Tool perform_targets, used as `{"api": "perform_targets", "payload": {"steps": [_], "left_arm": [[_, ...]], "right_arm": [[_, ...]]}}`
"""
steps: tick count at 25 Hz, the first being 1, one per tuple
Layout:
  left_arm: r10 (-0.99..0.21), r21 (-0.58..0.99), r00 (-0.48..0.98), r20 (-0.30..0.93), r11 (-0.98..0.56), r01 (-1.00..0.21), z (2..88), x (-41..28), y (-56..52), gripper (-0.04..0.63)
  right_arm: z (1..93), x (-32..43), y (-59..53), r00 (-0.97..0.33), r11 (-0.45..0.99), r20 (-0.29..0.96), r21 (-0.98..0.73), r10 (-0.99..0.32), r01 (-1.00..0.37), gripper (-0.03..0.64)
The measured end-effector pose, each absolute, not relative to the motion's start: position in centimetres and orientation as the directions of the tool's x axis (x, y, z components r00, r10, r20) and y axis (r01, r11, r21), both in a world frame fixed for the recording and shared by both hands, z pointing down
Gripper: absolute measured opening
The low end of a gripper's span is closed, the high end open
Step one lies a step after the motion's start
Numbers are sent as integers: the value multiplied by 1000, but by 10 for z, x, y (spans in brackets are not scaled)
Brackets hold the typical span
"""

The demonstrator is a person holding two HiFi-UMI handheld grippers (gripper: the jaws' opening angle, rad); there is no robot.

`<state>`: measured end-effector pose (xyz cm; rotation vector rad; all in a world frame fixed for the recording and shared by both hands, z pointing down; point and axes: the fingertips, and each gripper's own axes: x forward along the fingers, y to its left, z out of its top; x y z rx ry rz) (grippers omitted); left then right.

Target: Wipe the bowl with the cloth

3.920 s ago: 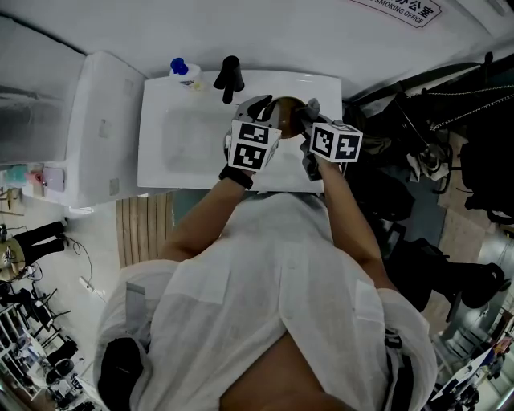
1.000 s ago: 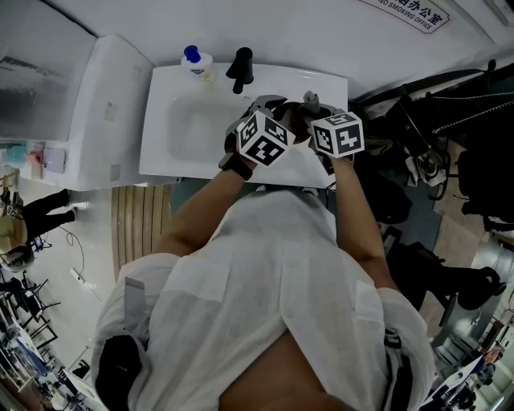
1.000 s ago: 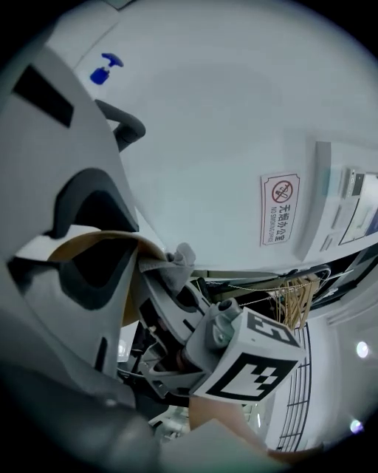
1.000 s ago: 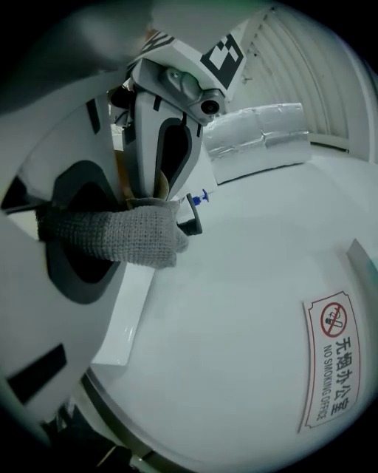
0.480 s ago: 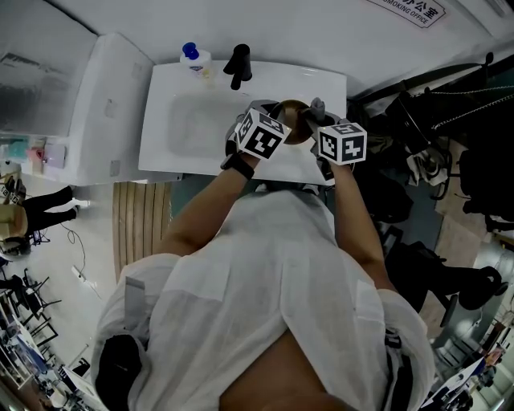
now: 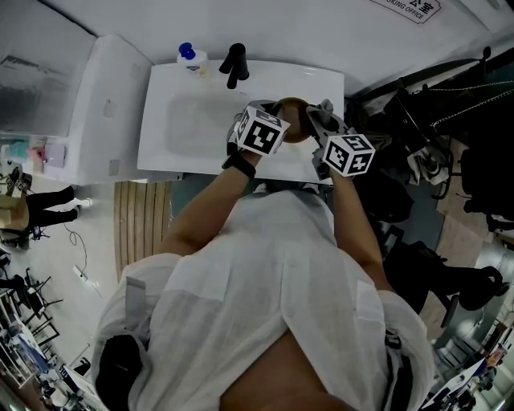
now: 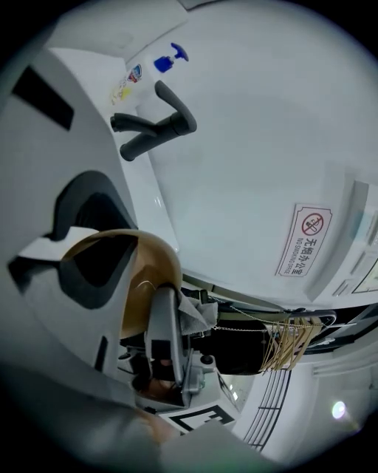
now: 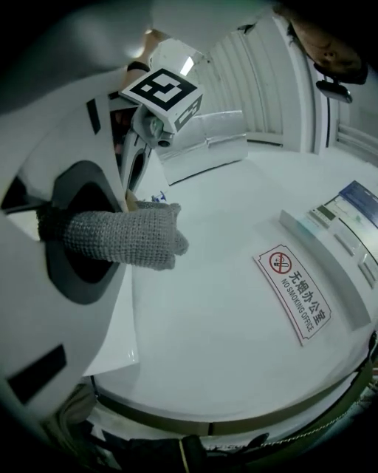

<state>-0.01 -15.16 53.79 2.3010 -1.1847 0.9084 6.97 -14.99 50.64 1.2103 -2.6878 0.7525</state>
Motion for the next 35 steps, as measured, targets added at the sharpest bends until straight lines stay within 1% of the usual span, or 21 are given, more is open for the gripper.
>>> {"api": "perform_targets", "payload": {"steps": [5,8,12,15,18,22,23,24,25,28,33,35], "left_arm": [[-578,12,366,729,-524,-852,547,-11,-155,18],[-577,50,344,740,-463,-885,555,-27,-157,18],[-590,91,327,738,-393,-915,560,-38,-160,18],[-599,92,317,735,-375,-923,560,-41,-162,18],[-596,121,339,728,-374,-919,560,-35,-163,18],[-580,151,377,723,-399,-904,555,-21,-159,18],[-584,152,385,715,-408,-900,551,-18,-160,18],[-586,153,390,710,-412,-898,549,-17,-161,18],[-584,157,391,712,-410,-899,550,-17,-161,18],[-609,152,390,691,-404,-902,550,-24,-169,18],[-609,164,388,692,-391,-906,549,-38,-175,18],[-581,197,392,714,-371,-908,559,-41,-171,18]], "right_arm": [[495,89,-153,-655,524,202,-451,-728,-722,40],[488,100,-156,-648,513,204,-458,-734,-726,40],[485,100,-153,-647,547,255,-367,-719,-753,40],[483,84,-146,-683,607,307,-313,-663,-730,40],[489,56,-137,-717,682,402,-255,-570,-685,40],[502,28,-137,-682,727,536,-170,-498,-665,43],[507,23,-137,-670,739,571,-155,-474,-655,85],[512,19,-137,-656,751,605,-139,-451,-645,183],[516,16,-137,-640,763,634,-118,-434,-635,210],[522,13,-137,-613,790,674,-71,-412,-609,243],[506,13,-147,-613,803,660,-25,-435,-596,244],[507,13,-143,-596,824,693,-5,-405,-566,226]]}}
